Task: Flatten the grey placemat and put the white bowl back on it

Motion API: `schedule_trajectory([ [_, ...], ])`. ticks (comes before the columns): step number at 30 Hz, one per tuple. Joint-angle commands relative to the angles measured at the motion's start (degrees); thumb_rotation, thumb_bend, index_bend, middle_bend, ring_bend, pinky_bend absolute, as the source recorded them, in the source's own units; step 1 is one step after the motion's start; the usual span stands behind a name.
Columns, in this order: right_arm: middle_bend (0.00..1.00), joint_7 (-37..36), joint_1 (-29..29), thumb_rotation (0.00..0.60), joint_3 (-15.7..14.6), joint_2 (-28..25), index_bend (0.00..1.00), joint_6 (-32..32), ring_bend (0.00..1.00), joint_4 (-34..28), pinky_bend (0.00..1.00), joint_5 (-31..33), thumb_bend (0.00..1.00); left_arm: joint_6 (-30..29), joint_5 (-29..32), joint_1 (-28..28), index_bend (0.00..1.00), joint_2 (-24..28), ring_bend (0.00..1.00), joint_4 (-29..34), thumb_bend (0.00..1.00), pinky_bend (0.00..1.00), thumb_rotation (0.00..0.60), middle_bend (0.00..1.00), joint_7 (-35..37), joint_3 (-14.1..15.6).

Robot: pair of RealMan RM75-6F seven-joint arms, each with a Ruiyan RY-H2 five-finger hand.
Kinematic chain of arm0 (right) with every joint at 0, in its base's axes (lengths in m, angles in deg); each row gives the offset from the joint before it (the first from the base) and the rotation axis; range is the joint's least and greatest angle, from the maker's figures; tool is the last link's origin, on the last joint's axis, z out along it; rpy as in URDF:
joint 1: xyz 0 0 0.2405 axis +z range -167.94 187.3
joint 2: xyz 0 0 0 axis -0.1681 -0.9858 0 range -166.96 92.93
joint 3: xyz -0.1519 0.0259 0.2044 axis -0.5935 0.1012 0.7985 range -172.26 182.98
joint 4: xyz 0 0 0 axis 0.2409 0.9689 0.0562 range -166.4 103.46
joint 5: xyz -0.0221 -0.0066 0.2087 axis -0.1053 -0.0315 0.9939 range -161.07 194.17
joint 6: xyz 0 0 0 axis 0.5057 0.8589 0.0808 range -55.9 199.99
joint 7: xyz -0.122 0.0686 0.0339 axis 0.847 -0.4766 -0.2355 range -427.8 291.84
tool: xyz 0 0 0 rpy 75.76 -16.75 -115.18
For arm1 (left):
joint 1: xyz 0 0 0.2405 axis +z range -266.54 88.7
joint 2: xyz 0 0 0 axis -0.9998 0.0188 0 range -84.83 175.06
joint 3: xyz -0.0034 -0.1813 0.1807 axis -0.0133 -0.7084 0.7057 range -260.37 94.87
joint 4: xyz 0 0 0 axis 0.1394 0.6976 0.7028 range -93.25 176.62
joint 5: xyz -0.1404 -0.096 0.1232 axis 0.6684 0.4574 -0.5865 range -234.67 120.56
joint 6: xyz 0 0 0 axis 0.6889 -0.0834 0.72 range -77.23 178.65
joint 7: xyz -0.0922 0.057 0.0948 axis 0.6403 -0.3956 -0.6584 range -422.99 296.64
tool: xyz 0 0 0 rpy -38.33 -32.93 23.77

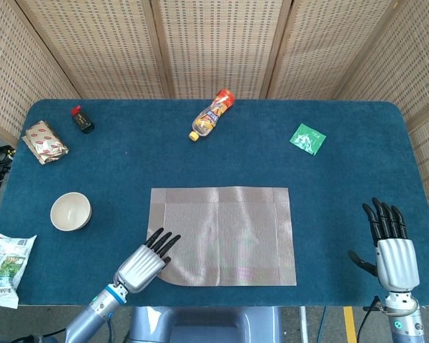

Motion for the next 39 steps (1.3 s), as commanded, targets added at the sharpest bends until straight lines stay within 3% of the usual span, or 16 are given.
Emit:
schedule_trajectory([
  [1,0.0,-0.2,-0.1,0.6,0.1,-0.1,0.07,0.1,0.0,-0.1,0.0,0.1,0.17,0.8,-0.7,0.2,0.62,0.6,0.0,1.3,0.6,0.0,0.6,0.0,-0.5,0.6],
  [11,0.0,-0.2,-0.2,0.6,0.1,-0.3,0.07,0.2,0.0,-0.4,0.0,-0.2,0.17,1.7,-1.0,0.9,0.56,1.1,0.0,1.4,0.59,0.0,0.6,0.0,-0.8,0.1],
  [13,0.0,-0.1,-0.2,0.6,0.1,-0.2,0.07,0.3,0.0,-0.4,0.0,-0.3,0.17,1.6,-1.1,1.2,0.47,1.2,0.0,1.2,0.54,0.0,0.6,0.0,-0.6,0.0],
  [17,0.0,0.2,-0.2,0.6,0.0,0.0,0.06,0.4,0.0,-0.2,0.0,-0.5,0.17,1.7,-1.4,1.6,0.14,1.6,0.0,1.2,0.32,0.0,0.6,0.0,0.5,0.2],
  [20,0.0,0.5,-0.2,0.6,-0.1,0.2,0.06,0.4,0.0,-0.2,0.0,-0.9,0.17,0.8,-3.0,2.0,0.02,2.0,0.0,1.6,0.24,0.0,0.6,0.0,2.8,0.5],
  [28,0.0,1.5,-0.4,0.6,-0.6,0.3,0.06,0.7,0.0,-0.4,0.0,-1.8,0.17,-2.0,-7.8,3.0,0.0,4.4,0.0,3.5,0.2,0.0,0.6,0.0,7.1,1.8],
  [34,0.0,2.3,-0.7,0.6,-1.0,0.1,0.06,0.8,0.0,-1.0,0.0,-2.2,0.17,-8.5,-13.5,5.3,0.0,9.5,0.0,5.6,0.2,0.0,0.6,0.0,12.4,3.7],
  [39,0.0,2.6,-0.8,0.6,-1.3,-0.1,0.06,0.8,0.0,-1.6,0.0,-2.5,0.17,-14.4,-15.0,7.5,0.02,14.1,0.0,5.0,0.21,0.0,0.6,0.0,16.8,3.5],
])
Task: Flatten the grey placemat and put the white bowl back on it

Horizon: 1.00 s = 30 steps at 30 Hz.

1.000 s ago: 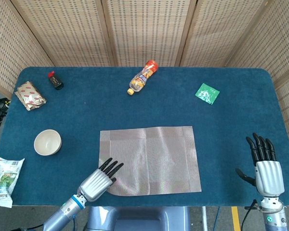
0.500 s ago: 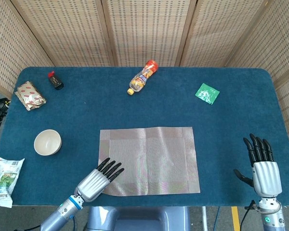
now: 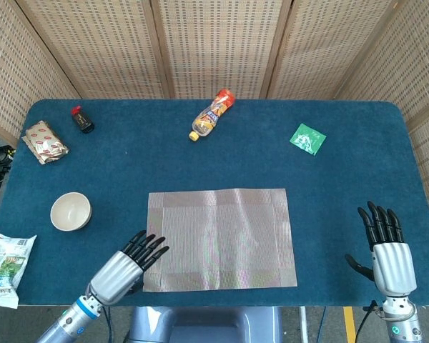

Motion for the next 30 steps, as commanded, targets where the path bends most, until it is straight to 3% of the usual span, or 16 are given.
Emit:
schedule_trajectory([
  [1,0.0,0.2,-0.1,0.6,-0.2,-0.1,0.06,0.0,0.0,-0.2,0.0,-0.2,0.17,-4.9,-0.7,2.2,0.04,4.5,0.0,-0.5,0.21,0.0,0.6,0.0,4.3,-0.3],
  [7,0.0,0.7,-0.1,0.6,-0.6,-0.2,0.06,-0.5,0.0,-0.8,0.0,-0.4,0.17,-8.0,4.5,4.4,0.11,8.5,0.0,-5.4,0.23,0.0,0.6,0.0,9.9,-3.4],
  [9,0.0,0.8,-0.1,0.6,-0.6,-0.2,0.06,-0.6,0.0,-0.9,0.0,-0.5,0.17,-7.5,7.1,4.9,0.17,8.7,0.0,-8.1,0.23,0.0,0.6,0.0,11.6,-4.5],
  [12,0.0,1.0,-0.1,0.6,-0.7,-0.2,0.06,-0.8,0.0,-1.0,0.0,-0.6,0.17,-6.7,11.0,5.5,0.29,7.4,0.0,-14.6,0.23,0.0,0.6,0.0,14.2,-6.8],
  [16,0.0,1.2,0.0,0.6,-0.8,-0.1,0.06,-1.2,0.0,-1.1,0.0,-0.5,0.17,-3.1,16.1,5.7,0.36,4.7,0.0,-22.4,0.24,0.0,0.6,0.0,18.1,-9.2],
  [20,0.0,1.2,0.0,0.6,-0.8,-0.1,0.06,-1.4,0.0,-1.2,0.0,-0.5,0.17,-1.2,17.6,5.5,0.43,2.4,0.0,-27.8,0.25,0.0,0.6,0.0,20.4,-10.4],
  [30,0.0,0.9,0.0,0.6,-0.7,-0.3,0.06,-1.5,0.0,-1.4,0.0,-0.4,0.17,3.2,19.2,5.3,0.46,-1.9,0.0,-37.4,0.25,0.0,0.6,0.0,23.7,-11.7],
])
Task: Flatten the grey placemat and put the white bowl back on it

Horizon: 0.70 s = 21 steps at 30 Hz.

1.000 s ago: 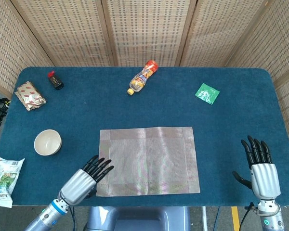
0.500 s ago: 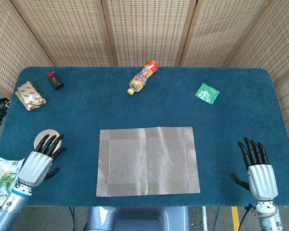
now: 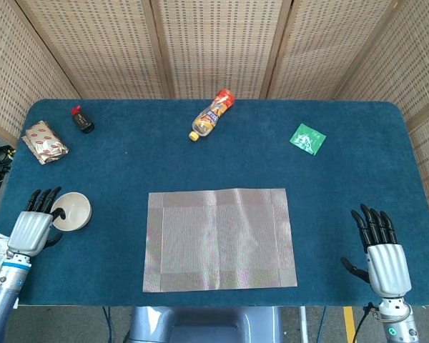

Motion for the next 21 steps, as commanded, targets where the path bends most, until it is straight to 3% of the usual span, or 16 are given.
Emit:
schedule_trajectory([
  [1,0.0,0.0,0.0,0.6,0.0,0.0,0.06,0.0,0.0,0.0,0.0,0.0,0.17,1.2,0.3,0.0,0.46,-1.1,0.0,-1.7,0.25,0.0,0.6,0.0,0.9,-0.4],
  [21,0.0,0.0,-0.1,0.6,-0.1,-0.1,0.06,-0.3,0.0,-0.3,0.0,0.1,0.17,6.0,1.3,-1.1,0.53,-6.2,0.0,-7.7,0.26,0.0,0.6,0.0,0.5,-2.0],
])
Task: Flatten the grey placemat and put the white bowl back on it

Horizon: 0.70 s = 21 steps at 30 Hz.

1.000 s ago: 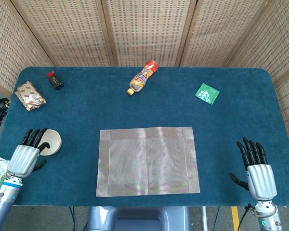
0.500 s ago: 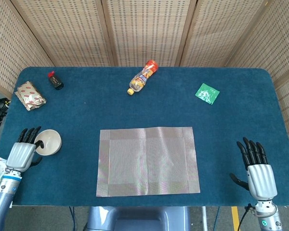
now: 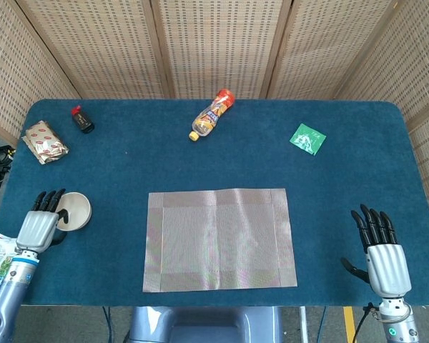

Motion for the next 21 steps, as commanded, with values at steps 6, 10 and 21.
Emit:
schedule_trajectory([
  [6,0.0,-0.1,0.0,0.6,0.0,-0.1,0.06,-0.2,0.0,-0.1,0.0,0.2,0.17,1.5,0.1,-0.9,0.63,-2.1,0.0,-0.8,0.44,0.0,0.6,0.0,-1.2,-0.6],
  [10,0.0,-0.4,0.0,0.6,0.1,-0.3,0.06,-0.3,0.0,-0.2,0.0,0.3,0.17,0.0,-0.9,-0.7,0.68,-2.6,0.0,-0.4,0.59,0.0,0.6,0.0,-0.8,-0.6],
  [21,0.0,-0.5,-0.1,0.6,0.1,-0.4,0.06,0.0,0.0,-0.4,0.0,0.1,0.17,-2.3,-3.2,-1.1,0.7,-1.8,0.0,3.3,0.6,0.0,0.6,0.0,-1.1,-0.8],
])
